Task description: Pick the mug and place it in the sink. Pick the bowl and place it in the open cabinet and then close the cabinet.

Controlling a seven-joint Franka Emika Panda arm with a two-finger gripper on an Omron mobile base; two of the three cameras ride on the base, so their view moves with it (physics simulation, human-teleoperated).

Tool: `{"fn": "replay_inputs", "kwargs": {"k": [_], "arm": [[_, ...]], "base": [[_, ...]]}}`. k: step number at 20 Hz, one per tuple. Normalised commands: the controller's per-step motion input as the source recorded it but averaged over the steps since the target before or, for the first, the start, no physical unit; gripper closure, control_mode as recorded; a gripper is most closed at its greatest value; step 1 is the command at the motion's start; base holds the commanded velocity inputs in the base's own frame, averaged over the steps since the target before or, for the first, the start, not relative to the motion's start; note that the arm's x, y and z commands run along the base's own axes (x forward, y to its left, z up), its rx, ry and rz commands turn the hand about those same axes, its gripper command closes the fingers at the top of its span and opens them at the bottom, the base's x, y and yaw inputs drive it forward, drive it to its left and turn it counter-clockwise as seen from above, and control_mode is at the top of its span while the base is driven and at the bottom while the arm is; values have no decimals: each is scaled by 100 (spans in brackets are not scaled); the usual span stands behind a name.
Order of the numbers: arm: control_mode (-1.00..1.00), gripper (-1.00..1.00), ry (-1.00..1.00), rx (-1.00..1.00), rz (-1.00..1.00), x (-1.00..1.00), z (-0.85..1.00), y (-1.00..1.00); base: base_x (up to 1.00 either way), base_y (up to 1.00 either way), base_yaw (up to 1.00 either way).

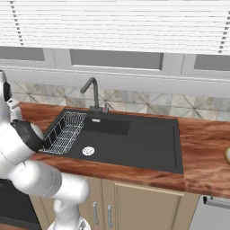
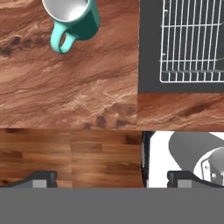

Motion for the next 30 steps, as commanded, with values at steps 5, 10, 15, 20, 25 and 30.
{"fn": "replay_inputs", "kwargs": {"k": [5,10,15,20,25,30], "arm": [[-100,-100,-2,0,-7,17,-22,3],[-100,-100,-1,-1,-8,12,-22,13],[-100,-100,0,-1,-7,15,-13,15],[-100,-100,0,-1,-6,19,-16,19],[-100,-100,0,-2,-6,18,-15,21],[-100,-100,0,0,-5,19,-12,12]], "base": [[0,0,0],[0,0,0],[0,0,0],[0,0,0],[0,0,0],[0,0,0]]}}
